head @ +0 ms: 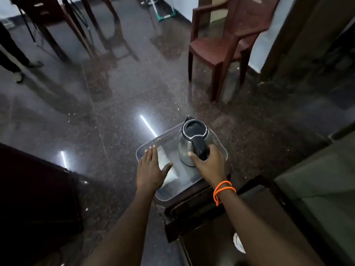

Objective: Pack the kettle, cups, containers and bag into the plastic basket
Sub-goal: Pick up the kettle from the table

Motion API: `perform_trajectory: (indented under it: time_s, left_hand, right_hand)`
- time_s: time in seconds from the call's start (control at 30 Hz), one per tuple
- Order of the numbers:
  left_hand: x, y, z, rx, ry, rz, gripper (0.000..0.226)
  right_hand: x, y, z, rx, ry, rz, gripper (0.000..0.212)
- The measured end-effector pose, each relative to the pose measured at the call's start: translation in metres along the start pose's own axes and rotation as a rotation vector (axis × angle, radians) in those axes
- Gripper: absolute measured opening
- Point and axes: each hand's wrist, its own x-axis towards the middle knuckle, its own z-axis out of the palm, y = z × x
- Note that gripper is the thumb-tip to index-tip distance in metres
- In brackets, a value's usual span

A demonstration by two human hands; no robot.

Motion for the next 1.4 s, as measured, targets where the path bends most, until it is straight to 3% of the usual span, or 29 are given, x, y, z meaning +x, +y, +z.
perform_trajectory:
  time_s: [0.13, 0.37, 0.53, 0.7, 0.87, 1.13, 1.4]
  left_hand:
    - [0.020, -0.013, 0.011, -0.074, -0.081, -0.050, 0.103]
    - [0.032, -0.014, 0.013, -0.202, -0.004, -0.144, 0.096]
    - [0.036, -0.005, 0.006, -0.292, 0.130, -0.042, 0.089]
    - [0.027, 0.049, -0.005, -0.360, 0.087, 0.134, 0.085]
    - [-0.005, 0.123, 0.004, -0.417, -0.012, 0.298, 0.096]
    - [-0.114, 0.244, 0.071, -0.427, -0.203, 0.552, 0.071]
    - [-0.242, 0.335, 0.159, -0.399, -0.461, 0.747, 0.075]
  right_hand:
    - [-0.005, 0.012, 0.021, 0.182, 0.110, 0.149, 0.047]
    - [-0.004, 0.012, 0.036, 0.583, 0.036, 0.329, 0.023]
    - [0.002, 0.013, 0.003, 0.830, 0.028, 0.344, 0.018]
    - [-0.012, 0.021, -0.073, 0.807, 0.025, 0.229, 0.019]
    - [-0.052, 0.041, -0.177, 0.742, 0.045, 0.193, 0.014]
    - [-0.185, 0.131, -0.337, 0.551, 0.202, 0.313, 0.012]
    - [-0.333, 0.234, -0.432, 0.440, 0.333, 0.539, 0.017]
